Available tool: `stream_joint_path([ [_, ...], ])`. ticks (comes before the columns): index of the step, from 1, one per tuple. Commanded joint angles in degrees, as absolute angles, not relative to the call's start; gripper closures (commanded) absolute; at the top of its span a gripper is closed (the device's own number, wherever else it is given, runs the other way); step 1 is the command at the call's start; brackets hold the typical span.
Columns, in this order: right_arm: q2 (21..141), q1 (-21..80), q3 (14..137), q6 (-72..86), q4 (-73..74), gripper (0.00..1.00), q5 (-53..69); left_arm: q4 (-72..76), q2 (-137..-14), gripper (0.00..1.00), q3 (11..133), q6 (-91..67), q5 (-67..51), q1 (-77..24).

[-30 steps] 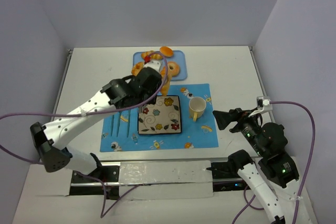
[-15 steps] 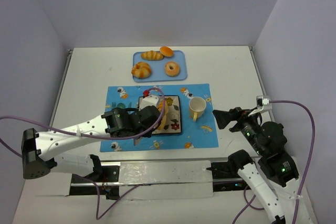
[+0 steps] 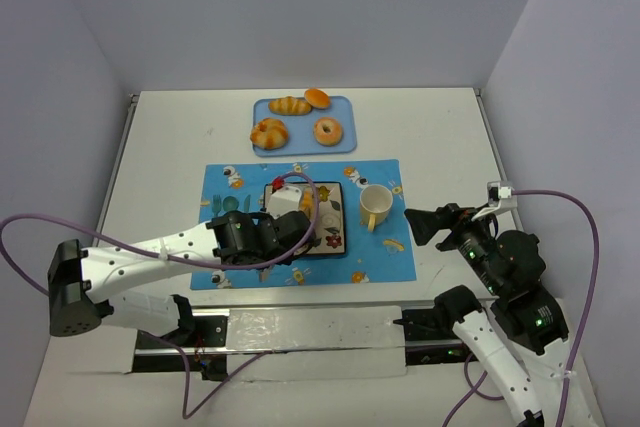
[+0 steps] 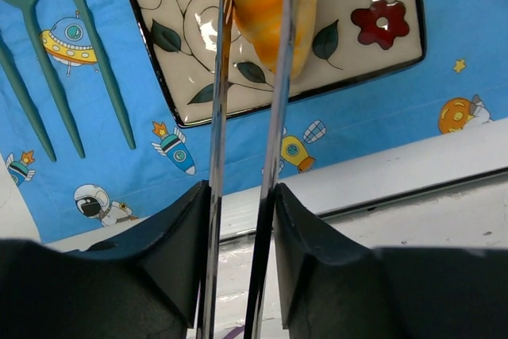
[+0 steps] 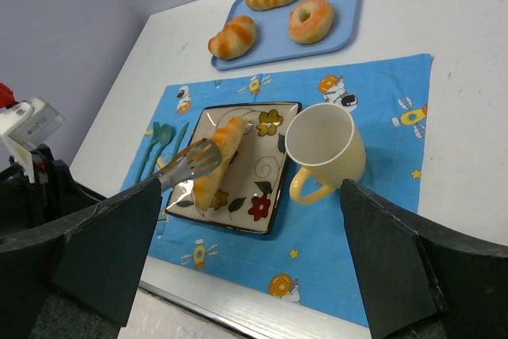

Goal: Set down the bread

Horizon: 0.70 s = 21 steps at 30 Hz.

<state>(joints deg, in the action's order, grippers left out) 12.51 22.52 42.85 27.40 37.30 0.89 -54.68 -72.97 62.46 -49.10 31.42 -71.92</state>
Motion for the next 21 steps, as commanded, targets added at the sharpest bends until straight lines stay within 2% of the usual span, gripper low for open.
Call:
stream_joint_path([
  [1, 13.18, 22.94, 43.77, 26.72, 35.33, 0.0, 0.26, -53.35, -74.0, 0.54, 63.54, -50.71, 34.36, -72.51],
  [9, 13.36, 22.94, 43.77, 26.54, 35.42, 0.0, 0.26, -53.0, -74.35, 0.39, 64.25, -50.36, 34.89, -72.69],
  [14, 13.36, 23.03, 43.86, 26.46, 35.33, 0.0, 0.26, -53.87, -74.27, 0.34, 65.39, -50.27, 35.24, -72.69],
  [21, 13.45, 22.94, 43.95, 26.37, 35.33, 0.0, 0.18, -54.4, -73.57, 0.32, 67.14, -49.92, 35.42, -72.77],
])
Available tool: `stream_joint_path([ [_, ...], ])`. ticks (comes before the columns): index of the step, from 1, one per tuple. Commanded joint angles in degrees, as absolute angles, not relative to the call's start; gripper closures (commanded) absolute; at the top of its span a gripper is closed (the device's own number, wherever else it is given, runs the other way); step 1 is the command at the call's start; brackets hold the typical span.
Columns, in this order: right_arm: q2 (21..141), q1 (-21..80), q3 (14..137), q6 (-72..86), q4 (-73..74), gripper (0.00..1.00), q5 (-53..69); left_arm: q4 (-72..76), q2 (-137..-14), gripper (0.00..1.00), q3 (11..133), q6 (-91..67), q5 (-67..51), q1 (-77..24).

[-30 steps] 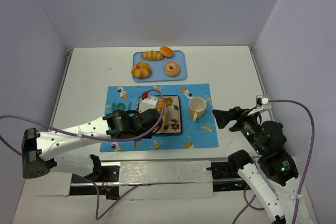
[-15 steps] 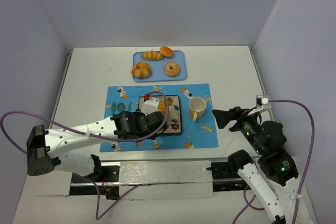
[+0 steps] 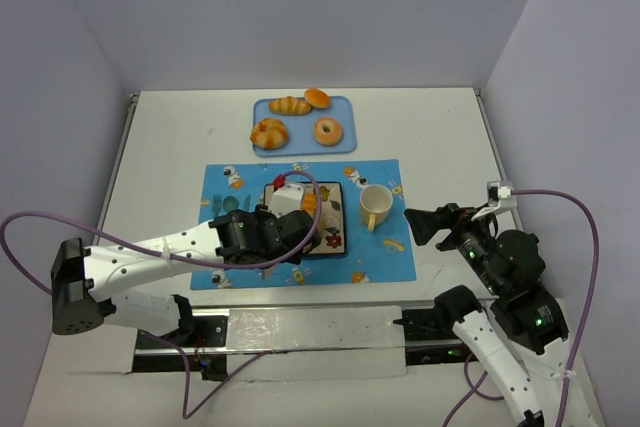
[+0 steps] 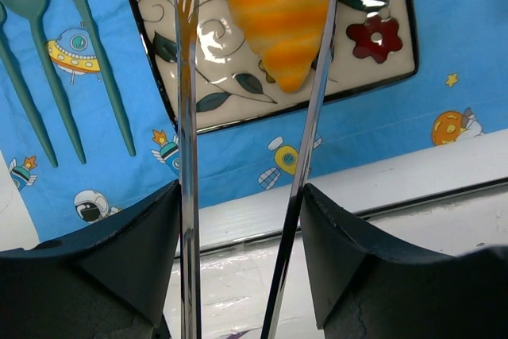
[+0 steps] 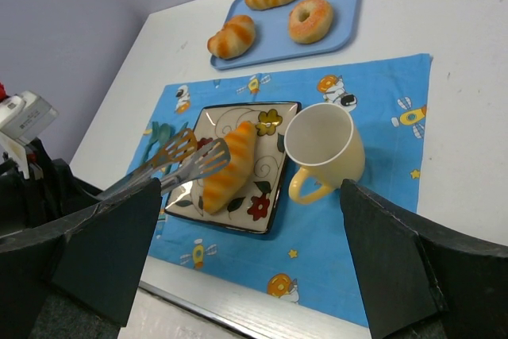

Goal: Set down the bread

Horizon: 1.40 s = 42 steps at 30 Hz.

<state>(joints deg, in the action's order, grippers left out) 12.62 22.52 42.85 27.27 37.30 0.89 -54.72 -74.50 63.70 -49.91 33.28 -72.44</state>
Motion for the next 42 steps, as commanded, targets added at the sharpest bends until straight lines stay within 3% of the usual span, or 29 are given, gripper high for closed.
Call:
stream_joint_path([
  [1, 13.36, 22.94, 43.95, 26.37, 35.33, 0.0, 0.26, -54.4, -73.48, 0.32, 67.24, -49.83, 35.33, -72.86],
  [14, 12.48, 22.94, 43.77, 26.63, 35.51, 0.0, 0.26, -55.2, -70.75, 0.28, 69.7, -49.58, 36.48, -70.15],
  [17, 12.48, 22.94, 43.77, 26.81, 35.42, 0.0, 0.61, -52.22, -68.91, 0.28, 69.26, -45.72, 34.02, -64.53],
  [23, 11.95, 22.94, 43.68, 27.24, 35.25, 0.0, 1.05, -44.48, -66.88, 0.28, 70.75, -34.2, 25.32, -43.53],
  [33, 12.3, 22.85, 43.59, 27.6, 33.93, 0.0, 2.37, -36.13, -82.15, 0.3, 78.66, -27.94, 12.93, -10.15],
  [42, 13.01, 22.94, 43.42, 27.86, 32.61, 0.0, 4.83, -31.21, -101.23, 0.31, 88.58, -33.04, 11.51, 0.61],
])
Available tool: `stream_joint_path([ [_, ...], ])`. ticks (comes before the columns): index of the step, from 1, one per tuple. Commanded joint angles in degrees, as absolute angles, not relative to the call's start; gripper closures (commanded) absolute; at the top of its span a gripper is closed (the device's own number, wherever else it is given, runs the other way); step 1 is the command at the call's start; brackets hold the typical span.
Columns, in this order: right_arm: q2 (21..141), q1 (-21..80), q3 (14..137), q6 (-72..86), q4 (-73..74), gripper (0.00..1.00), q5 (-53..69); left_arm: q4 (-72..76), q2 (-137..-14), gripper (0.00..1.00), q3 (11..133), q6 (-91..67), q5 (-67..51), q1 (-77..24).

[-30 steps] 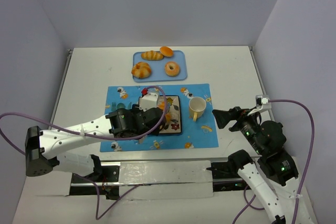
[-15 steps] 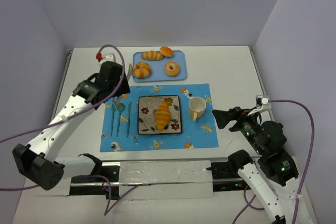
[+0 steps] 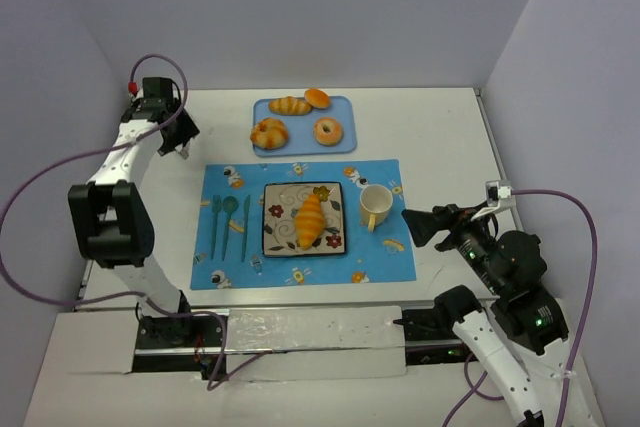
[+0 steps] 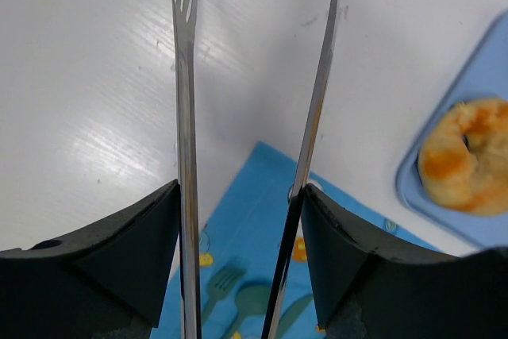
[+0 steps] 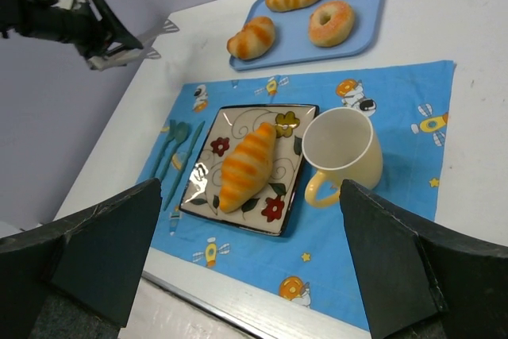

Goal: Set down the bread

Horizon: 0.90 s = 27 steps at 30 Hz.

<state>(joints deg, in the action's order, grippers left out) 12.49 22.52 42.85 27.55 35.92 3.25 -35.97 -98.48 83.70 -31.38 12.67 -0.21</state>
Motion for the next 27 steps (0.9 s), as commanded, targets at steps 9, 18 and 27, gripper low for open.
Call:
stream_joint_path([
  [9, 12.57, 22.94, 42.1, 28.21, 31.9, 0.0, 5.89, -34.71, -117.85, 0.3, 105.27, -31.56, 15.47, 4.39],
  [18, 13.36, 22.94, 40.69, 28.48, 30.15, 0.0, 6.86, -37.88, -126.91, 0.29, 112.67, -30.15, 19.06, 5.1],
  [27, 13.54, 22.94, 40.43, 28.21, 29.71, 0.0, 7.12, -35.33, -130.34, 0.26, 108.2, -29.44, 20.65, 5.1],
])
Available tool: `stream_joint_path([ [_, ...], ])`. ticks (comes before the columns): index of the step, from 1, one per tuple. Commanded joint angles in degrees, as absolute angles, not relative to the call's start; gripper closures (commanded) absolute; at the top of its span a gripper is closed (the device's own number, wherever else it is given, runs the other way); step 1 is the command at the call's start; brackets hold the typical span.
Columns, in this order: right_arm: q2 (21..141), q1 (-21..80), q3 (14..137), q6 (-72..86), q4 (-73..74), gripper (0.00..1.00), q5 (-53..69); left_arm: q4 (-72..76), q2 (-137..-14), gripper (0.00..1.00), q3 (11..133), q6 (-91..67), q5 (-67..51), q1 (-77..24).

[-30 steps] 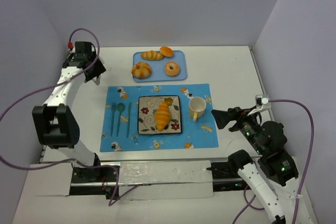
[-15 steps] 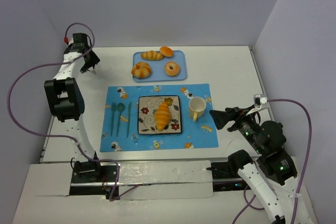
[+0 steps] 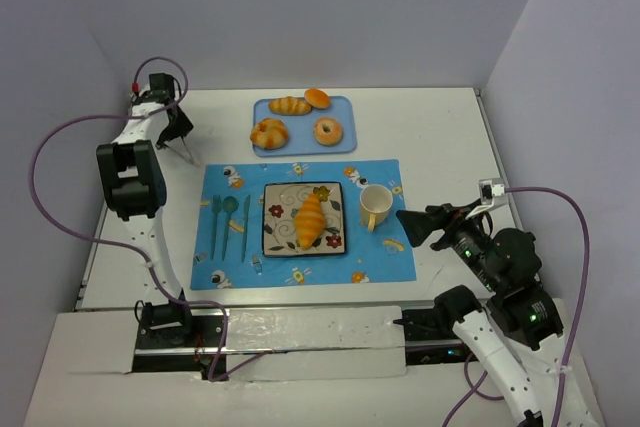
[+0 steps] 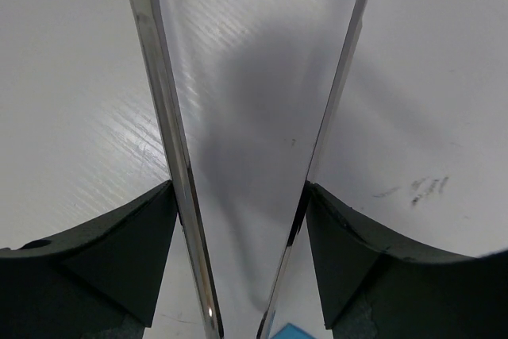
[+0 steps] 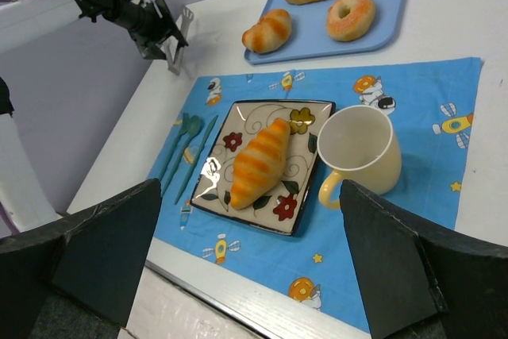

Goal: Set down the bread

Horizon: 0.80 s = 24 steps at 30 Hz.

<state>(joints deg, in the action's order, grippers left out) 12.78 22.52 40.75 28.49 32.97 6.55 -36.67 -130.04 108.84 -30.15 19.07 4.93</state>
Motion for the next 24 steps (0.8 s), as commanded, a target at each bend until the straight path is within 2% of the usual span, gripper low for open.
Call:
stream_joint_path([
  [1, 13.62, 22.94, 40.43, 28.21, 29.71, 0.0, 7.21, -35.25, -130.6, 0.25, 107.93, -29.44, 20.74, 5.1],
  [16, 13.71, 22.94, 41.04, 28.04, 30.15, 0.0, 7.03, -33.05, -129.2, 0.11, 104.94, -28.82, 20.13, 4.13],
  [24, 13.54, 23.03, 41.4, 27.95, 30.94, 0.0, 6.24, -35.94, -124.99, 0.07, 106.7, -31.28, 22.06, 1.68],
])
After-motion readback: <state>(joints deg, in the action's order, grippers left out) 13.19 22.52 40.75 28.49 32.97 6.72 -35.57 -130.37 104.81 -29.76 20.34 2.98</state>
